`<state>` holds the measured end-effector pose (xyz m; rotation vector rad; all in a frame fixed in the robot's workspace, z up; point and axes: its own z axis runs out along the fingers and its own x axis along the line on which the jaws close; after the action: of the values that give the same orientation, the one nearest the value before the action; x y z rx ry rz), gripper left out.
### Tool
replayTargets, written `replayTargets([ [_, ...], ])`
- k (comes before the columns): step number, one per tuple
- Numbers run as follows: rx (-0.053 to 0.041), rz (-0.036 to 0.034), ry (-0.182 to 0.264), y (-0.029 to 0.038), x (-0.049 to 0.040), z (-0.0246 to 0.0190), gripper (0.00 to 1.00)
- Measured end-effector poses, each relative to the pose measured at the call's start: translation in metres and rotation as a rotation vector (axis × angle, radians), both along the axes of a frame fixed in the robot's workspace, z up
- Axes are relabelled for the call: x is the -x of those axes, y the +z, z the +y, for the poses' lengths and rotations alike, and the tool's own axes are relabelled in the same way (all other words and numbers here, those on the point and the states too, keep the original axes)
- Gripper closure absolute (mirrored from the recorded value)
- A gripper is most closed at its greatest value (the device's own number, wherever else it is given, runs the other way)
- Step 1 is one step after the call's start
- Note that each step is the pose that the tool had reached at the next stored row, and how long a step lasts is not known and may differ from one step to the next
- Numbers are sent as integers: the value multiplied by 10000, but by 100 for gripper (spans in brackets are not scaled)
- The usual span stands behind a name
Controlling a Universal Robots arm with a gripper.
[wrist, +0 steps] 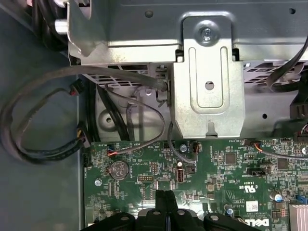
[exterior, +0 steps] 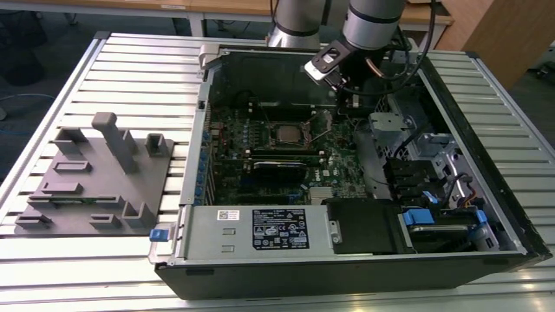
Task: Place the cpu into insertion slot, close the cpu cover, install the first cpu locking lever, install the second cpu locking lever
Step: 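Close the cpu cover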
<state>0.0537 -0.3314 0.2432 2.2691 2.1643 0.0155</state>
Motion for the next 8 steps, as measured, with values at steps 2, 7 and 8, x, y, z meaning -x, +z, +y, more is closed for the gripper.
replayTargets([
  [2,0,0,0,-9,16,0,90],
  [7,-3,0,0,-28,109,0,90],
  [8,-3,0,1,-31,135,0,90],
])
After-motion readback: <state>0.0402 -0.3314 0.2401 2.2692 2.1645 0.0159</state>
